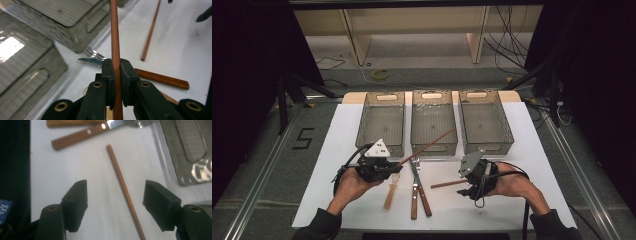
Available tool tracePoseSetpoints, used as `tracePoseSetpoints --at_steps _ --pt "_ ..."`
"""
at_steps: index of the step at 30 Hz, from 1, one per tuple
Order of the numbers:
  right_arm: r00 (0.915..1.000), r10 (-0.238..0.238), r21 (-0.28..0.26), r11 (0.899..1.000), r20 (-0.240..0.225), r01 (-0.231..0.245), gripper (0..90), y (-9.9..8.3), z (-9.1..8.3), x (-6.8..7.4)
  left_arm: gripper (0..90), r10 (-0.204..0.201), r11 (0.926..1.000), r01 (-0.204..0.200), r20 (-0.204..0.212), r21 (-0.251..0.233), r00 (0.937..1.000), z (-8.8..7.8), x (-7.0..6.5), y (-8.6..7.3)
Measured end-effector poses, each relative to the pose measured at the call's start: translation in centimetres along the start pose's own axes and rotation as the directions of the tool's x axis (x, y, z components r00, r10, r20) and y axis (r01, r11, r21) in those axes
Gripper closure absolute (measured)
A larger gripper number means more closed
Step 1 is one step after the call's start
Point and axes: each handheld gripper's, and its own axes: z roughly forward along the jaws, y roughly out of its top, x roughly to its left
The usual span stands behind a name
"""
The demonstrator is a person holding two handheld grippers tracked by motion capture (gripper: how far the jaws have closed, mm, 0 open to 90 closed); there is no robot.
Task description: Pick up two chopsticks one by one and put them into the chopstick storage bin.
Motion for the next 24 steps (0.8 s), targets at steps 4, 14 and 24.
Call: tracePoseSetpoints --at_steps 4,14,24 --pt "0.9997 0.023 0.025 0.999 0.007 -0.023 35.1 -0.4 0.4 -0.5 82.9 -0.044 0.9988 0.043 -0.036 -0.025 0.9984 -0.7 1.4 0.2" --pt "0.9991 0.042 0.052 0.998 0.012 -0.042 35.1 -0.8 0.8 -0.8 82.9 -0.136 0.9893 0.13 -0.095 -0.066 0.9861 -1.5 4.4 0.7" --pt "0.9992 0.039 0.056 0.998 0.006 -0.04 34.8 -0.8 0.9 -0.8 82.9 -0.215 0.9757 0.205 -0.16 -0.079 0.9635 -1.4 7.5 1.5"
